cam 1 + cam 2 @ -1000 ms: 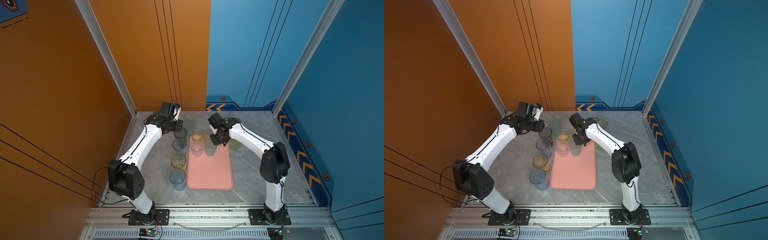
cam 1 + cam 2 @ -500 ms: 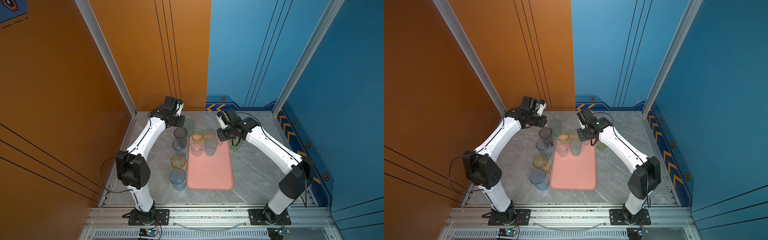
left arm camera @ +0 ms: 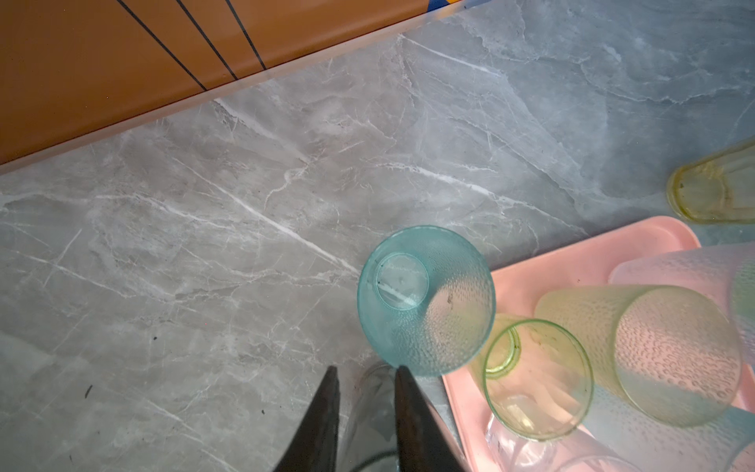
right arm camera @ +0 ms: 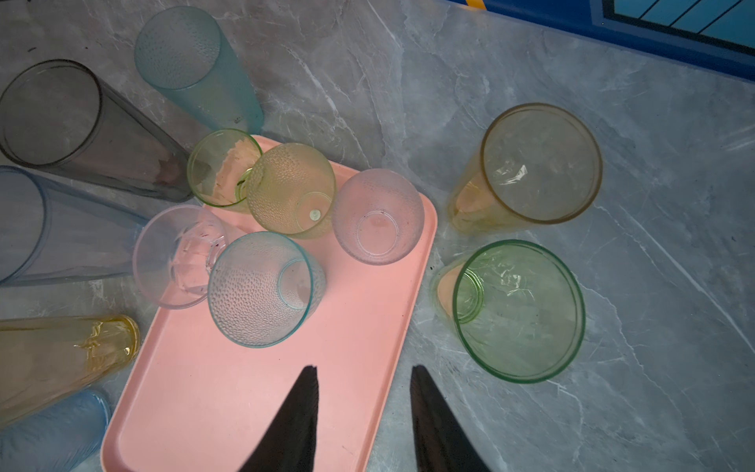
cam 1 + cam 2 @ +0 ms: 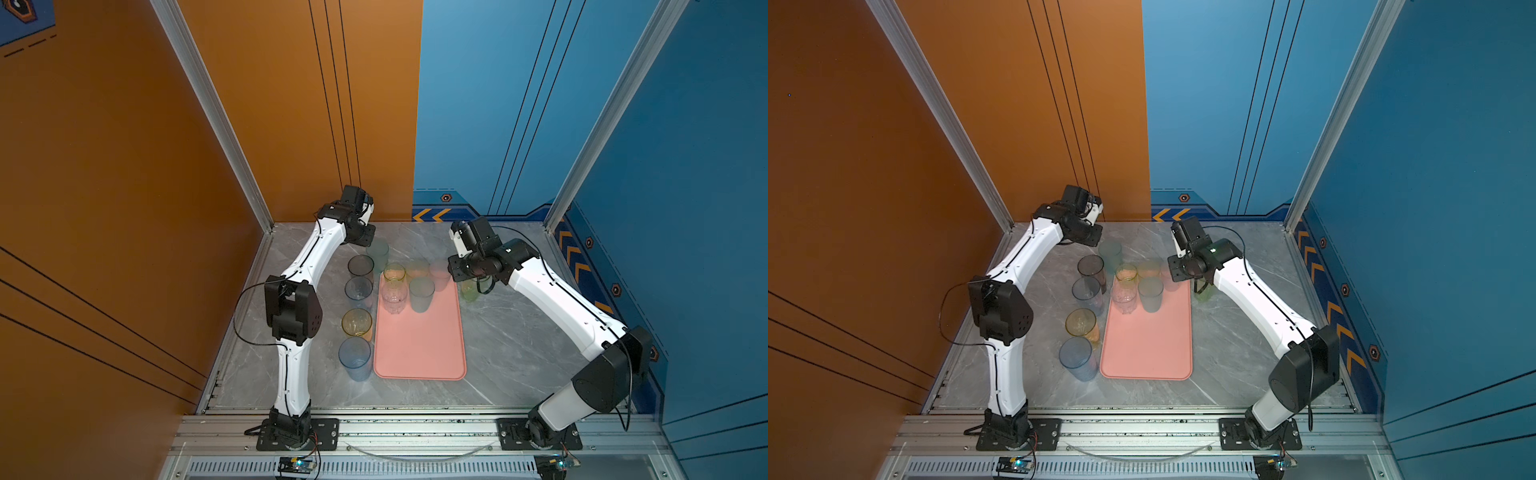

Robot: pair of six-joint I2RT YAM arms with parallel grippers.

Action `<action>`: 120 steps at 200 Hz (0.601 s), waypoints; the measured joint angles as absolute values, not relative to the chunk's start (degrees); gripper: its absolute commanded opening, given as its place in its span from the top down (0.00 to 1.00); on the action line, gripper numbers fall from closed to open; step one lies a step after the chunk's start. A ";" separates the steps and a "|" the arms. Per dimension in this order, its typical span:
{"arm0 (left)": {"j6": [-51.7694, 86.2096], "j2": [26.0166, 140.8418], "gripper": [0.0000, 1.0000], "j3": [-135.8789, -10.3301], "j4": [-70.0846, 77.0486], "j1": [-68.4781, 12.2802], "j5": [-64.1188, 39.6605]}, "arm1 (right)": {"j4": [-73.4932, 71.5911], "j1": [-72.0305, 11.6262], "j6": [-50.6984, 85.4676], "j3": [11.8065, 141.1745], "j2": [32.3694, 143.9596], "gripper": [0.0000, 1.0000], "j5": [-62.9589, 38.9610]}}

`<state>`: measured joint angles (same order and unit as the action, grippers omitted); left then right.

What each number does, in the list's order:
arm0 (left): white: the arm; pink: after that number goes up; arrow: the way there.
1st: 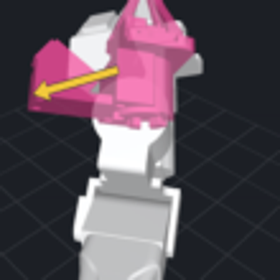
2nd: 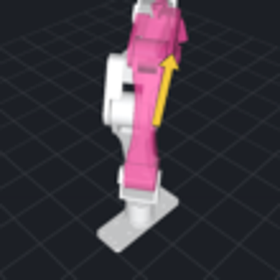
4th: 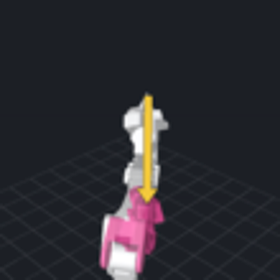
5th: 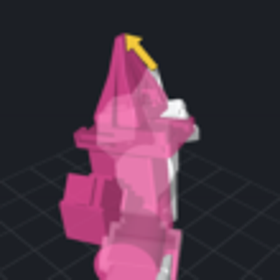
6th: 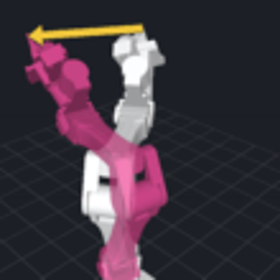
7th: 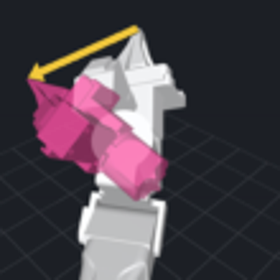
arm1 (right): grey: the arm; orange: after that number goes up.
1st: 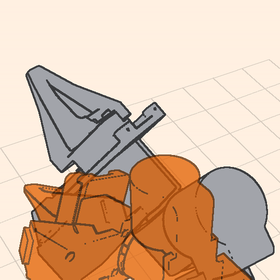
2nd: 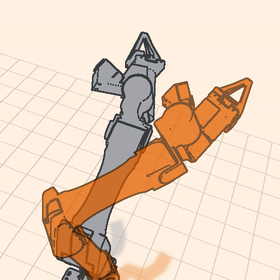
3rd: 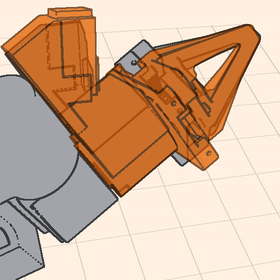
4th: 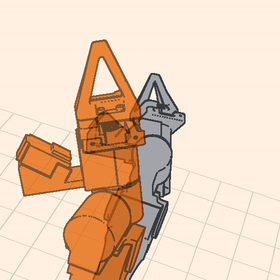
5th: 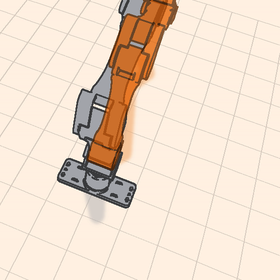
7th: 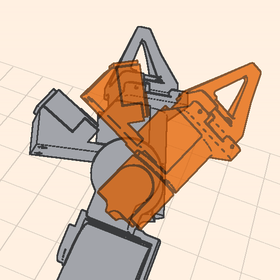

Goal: Place the glasses into the tray
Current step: Pick up the glass from the top-center of the table.

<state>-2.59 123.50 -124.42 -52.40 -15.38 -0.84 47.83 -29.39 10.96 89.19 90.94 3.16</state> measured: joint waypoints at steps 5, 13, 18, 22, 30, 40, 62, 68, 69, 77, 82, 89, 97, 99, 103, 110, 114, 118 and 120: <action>-2.61 124.18 0.74 -125.34 -52.69 -15.38 -0.80 | 47.77 -29.15 10.96 89.03 90.94 0.63 3.14; -2.72 125.23 0.74 -126.78 -53.17 -15.38 -0.64 | 47.55 -28.75 10.96 88.73 90.94 0.63 2.94; -2.81 125.91 0.75 -127.79 -53.54 -15.38 -0.62 | 47.40 -28.47 10.96 88.51 90.94 0.63 2.92; -2.83 126.39 0.74 -128.46 -53.87 -15.38 -0.60 | 47.33 -28.32 10.96 88.38 90.94 0.63 2.83; -2.85 127.33 0.74 -129.67 -54.30 -15.38 -0.51 | 47.24 -27.99 10.96 88.14 90.94 0.63 2.68; -3.05 128.46 0.74 -131.20 -55.13 -15.38 -0.45 | 47.07 -27.57 10.96 87.81 90.94 0.63 2.48; -3.27 130.56 0.74 -133.32 -56.01 -15.38 -0.45 | 46.46 -26.96 10.96 87.18 90.94 0.63 1.63; -3.27 130.91 0.74 -133.56 -56.34 -15.38 -0.40 | 46.28 -26.89 10.96 87.11 90.94 0.63 1.54; -3.27 130.98 0.74 -133.62 -56.42 -15.38 -0.40 | 46.26 -26.87 10.96 87.09 90.94 0.63 1.52; -3.29 131.31 0.74 -133.75 -56.66 -15.38 -0.30 | 46.02 -26.74 10.96 87.00 90.94 0.63 1.41; -3.33 131.52 0.74 -133.86 -56.88 -15.38 -0.19 | 45.78 -26.65 10.96 86.87 90.89 0.63 1.23; -3.44 131.85 0.73 -134.10 -57.12 -15.38 -0.14 | 45.52 -26.57 10.96 86.70 90.87 0.63 1.17; -3.49 132.22 0.74 -134.45 -57.32 -15.38 -0.03 | 45.36 -26.48 10.96 86.56 90.85 0.63 1.06; -3.51 132.31 0.74 -134.54 -57.34 -15.38 -0.03 | 45.36 -26.44 10.96 86.54 90.85 0.63 1.04; -3.53 132.51 0.73 -134.72 -57.47 -15.38 -0.01 | 45.32 -26.41 10.96 86.50 90.85 0.63 1.02; -3.62 132.86 0.74 -135.11 -57.69 -15.38 -0.01 | 45.32 -26.28 10.96 86.43 90.85 0.63 0.93; -3.64 133.05 0.74 -135.31 -57.76 -15.38 -0.01 | 45.32 -26.22 10.96 86.39 90.85 0.63 0.78; -3.64 133.29 0.74 -135.50 -57.91 -15.38 -0.01 | 45.32 -26.20 10.96 86.39 90.85 0.63 0.69; -3.66 133.40 0.74 -135.61 -57.98 -15.38 -0.01 | 45.32 -26.15 10.96 86.39 90.85 0.63 0.60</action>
<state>-3.66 133.40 -135.61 -57.98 -15.38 -0.01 45.32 -26.15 10.96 86.39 90.85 0.60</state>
